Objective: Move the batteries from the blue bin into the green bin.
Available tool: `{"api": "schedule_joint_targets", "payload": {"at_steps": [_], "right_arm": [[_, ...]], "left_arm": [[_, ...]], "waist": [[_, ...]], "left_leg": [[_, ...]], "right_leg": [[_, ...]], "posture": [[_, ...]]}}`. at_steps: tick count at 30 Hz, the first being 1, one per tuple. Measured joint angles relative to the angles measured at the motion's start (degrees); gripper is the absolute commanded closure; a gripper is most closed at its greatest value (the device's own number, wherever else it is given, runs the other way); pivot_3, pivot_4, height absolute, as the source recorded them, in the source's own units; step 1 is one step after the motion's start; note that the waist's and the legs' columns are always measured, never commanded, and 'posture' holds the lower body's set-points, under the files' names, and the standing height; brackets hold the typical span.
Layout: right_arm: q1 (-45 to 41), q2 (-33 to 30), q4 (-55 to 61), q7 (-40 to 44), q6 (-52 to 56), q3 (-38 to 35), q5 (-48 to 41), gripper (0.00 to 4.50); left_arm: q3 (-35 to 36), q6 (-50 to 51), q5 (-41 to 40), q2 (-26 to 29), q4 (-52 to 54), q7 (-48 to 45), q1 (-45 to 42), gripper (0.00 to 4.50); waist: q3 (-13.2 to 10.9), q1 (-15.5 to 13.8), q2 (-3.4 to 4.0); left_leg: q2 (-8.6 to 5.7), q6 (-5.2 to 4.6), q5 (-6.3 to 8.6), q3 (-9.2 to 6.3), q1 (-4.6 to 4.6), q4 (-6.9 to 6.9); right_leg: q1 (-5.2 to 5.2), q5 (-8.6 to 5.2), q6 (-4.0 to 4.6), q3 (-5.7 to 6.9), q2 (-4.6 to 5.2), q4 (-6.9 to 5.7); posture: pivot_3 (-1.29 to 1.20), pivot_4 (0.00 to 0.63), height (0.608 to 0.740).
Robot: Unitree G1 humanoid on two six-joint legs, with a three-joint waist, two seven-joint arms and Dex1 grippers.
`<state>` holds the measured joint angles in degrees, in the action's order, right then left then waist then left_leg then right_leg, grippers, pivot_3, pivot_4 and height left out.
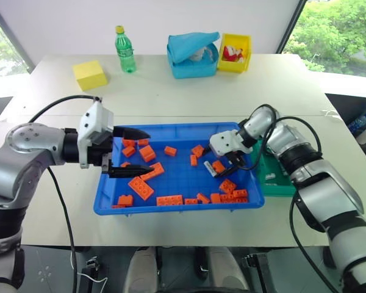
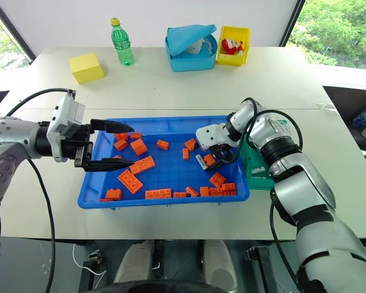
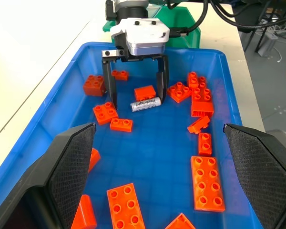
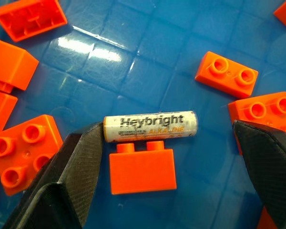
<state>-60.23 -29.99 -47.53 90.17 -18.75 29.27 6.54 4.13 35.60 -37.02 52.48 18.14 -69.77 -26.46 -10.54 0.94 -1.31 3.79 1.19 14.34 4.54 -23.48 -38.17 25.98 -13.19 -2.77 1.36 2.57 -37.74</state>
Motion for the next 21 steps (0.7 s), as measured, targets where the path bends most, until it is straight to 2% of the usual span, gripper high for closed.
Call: {"api": "schedule_joint_targets", "payload": {"at_steps": [2, 6, 10, 17, 21], "right_arm": [[0.69, 0.12, 1.43, 1.4, 1.88, -0.2, -0.72, 2.3], [1.83, 0.12, 5.65, 2.15, 9.62, -1.01, -3.46, 2.28], [2.21, -1.93, 16.05, 0.76, 24.14, -7.9, -8.95, 2.28], [9.28, -17.68, 35.38, -4.19, 47.63, -24.18, -18.72, 2.28], [24.3, -27.75, 42.5, -6.91, 51.59, -32.35, -20.26, 2.28]], "left_arm": [[0.0, 0.0, 0.0, 0.0, 0.01, 0.02, 0.0, 0.0], [0.03, 0.01, -0.01, 0.0, 0.04, 0.04, 0.03, 0.0], [0.04, 0.0, -0.01, -0.1, 0.1, 0.32, 1.01, 0.0], [0.04, -0.92, 0.28, -0.81, -1.22, 1.1, 4.19, 0.0], [0.34, -4.23, 2.85, -0.22, -8.17, 0.04, 4.34, 0.0]], "waist": [[0.0, 0.01, 0.0], [-0.01, 0.02, 0.02], [-0.02, -0.13, 0.03], [-0.02, -1.36, 0.03], [-0.01, -1.68, 0.01]], "left_leg": [[0.0, 0.0, 0.0, 0.0, 0.0, 0.0], [0.0, 0.0, 0.0, 0.0, 0.0, 0.0], [0.01, 0.0, 0.0, 0.0, -0.01, 0.01], [-0.01, 0.0, 0.01, 0.0, -0.03, 0.03], [-0.01, -0.01, 0.01, -0.02, 0.0, 0.11]], "right_leg": [[0.0, 0.0, 0.0, 0.0, 0.0, 0.0], [0.01, 0.0, 0.0, 0.0, 0.0, 0.0], [0.02, 0.0, 0.0, 0.0, 0.02, -0.01], [-0.11, -0.01, 0.01, 0.09, 0.07, 0.3], [-0.19, -0.05, 0.07, 0.15, 0.06, 0.45]], "posture": [[0.0, 0.15, 0.736], [0.0, 0.15, 0.736], [0.0, 0.15, 0.736], [0.0, 0.15, 0.736], [0.0, 0.15, 0.736]]}}
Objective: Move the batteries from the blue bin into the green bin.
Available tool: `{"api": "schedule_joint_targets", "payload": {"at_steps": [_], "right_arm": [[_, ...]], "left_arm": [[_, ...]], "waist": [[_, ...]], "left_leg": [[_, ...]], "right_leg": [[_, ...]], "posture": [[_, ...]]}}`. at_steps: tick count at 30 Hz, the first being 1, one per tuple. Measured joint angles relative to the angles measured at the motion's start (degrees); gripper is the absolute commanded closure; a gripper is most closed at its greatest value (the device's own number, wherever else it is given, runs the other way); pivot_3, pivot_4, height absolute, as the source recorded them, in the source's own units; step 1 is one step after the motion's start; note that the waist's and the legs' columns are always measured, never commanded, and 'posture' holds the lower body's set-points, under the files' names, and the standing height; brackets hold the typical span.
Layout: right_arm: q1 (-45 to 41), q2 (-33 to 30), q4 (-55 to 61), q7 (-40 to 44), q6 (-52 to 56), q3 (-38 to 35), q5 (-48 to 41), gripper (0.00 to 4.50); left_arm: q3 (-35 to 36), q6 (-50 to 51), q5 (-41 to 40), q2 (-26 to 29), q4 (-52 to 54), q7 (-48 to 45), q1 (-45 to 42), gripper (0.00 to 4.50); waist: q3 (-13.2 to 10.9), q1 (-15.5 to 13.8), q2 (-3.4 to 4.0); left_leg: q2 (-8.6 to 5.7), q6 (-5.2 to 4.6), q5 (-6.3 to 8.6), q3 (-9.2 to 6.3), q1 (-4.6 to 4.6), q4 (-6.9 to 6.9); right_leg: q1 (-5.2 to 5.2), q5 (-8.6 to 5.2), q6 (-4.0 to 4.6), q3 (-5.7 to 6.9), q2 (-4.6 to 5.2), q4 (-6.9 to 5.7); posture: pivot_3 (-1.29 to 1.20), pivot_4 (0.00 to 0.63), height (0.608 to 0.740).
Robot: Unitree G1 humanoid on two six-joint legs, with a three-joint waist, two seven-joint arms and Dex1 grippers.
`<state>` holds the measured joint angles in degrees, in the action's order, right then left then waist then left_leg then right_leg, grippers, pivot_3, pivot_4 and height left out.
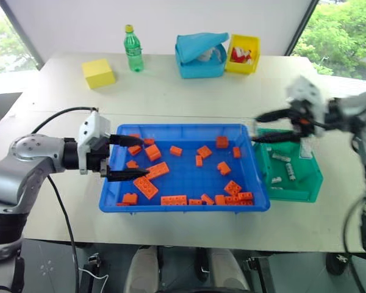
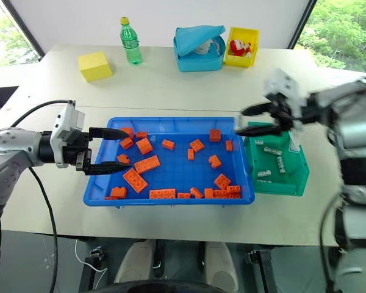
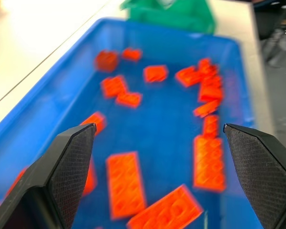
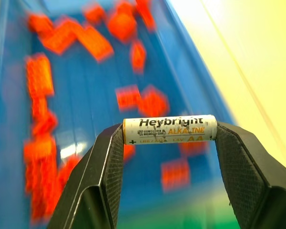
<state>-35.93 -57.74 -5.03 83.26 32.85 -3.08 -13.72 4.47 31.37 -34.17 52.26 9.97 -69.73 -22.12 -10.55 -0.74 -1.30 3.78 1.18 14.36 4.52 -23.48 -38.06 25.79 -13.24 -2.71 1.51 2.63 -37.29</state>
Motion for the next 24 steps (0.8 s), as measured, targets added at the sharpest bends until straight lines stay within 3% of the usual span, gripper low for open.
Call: {"api": "schedule_joint_targets", "payload": {"at_steps": [2, 6, 7, 14, 19, 24], "right_arm": [[6.64, -2.1, 0.94, -1.63, 0.58, -3.28, -0.24, 2.28], [13.13, -2.78, 2.62, -5.22, 2.87, -8.45, -1.89, 0.2], [14.23, -2.78, 3.24, -5.95, 2.93, -9.19, -2.35, 0.08], [16.6, -3.2, 3.58, -9.63, 0.02, -10.58, -3.52, 0.08], [20.92, -11.46, -4.32, -2.23, -10.24, -15.32, -3.52, 0.08], [22.68, -14.79, -12.04, 5.54, -15.99, -17.7, -4.99, 0.08]], "left_arm": [[0.85, -0.73, 0.28, 0.19, -2.31, -0.28, -0.14, 0.0], [1.86, -0.84, -0.09, 0.61, -3.05, -1.08, -1.01, 0.0], [1.9, -0.84, -0.1, 0.62, -3.1, -1.15, -1.14, 0.0], [2.33, -0.64, -0.24, 1.32, -3.68, -1.47, -1.18, 0.0], [8.8, -0.24, -1.51, 10.38, -5.41, -8.97, 5.05, 0.0], [16.88, 0.13, -1.48, 16.0, -7.98, -14.21, 11.47, 0.0]], "waist": [[0.0, 0.28, 0.0], [0.0, 1.52, 0.01], [0.0, 1.66, 0.01], [-0.01, 1.48, 0.01], [-0.02, 1.46, 0.03], [-0.05, 1.72, 0.12]], "left_leg": [[0.0, 0.0, 0.0, 0.04, 0.0, 0.0], [0.02, 0.0, 0.0, 0.02, 0.09, 0.01], [0.02, -0.01, 0.0, 0.01, 0.1, 0.03], [0.02, -0.01, 0.01, 0.01, 0.06, 0.04], [0.02, -0.06, 0.04, 0.05, 0.05, 0.09], [0.04, -0.05, 0.04, 0.12, 0.12, 0.09]], "right_leg": [[0.0, 0.01, -0.02, -0.04, 0.0, 0.05], [-0.04, 0.05, -0.08, -0.08, -0.03, 0.02], [-0.04, 0.05, -0.08, -0.08, -0.05, 0.01], [-0.04, 0.03, -0.1, -0.08, -0.04, 0.04], [-0.04, -0.1, 0.04, -0.05, -0.01, 0.15], [-0.04, -0.14, 0.1, -0.06, 0.05, 0.16]], "posture": [[0.0, 0.15, 0.736], [0.0, 0.15, 0.736], [0.0, 0.15, 0.736], [0.0, 0.15, 0.736], [0.0, 0.15, 0.736], [0.0, 0.15, 0.736]]}}
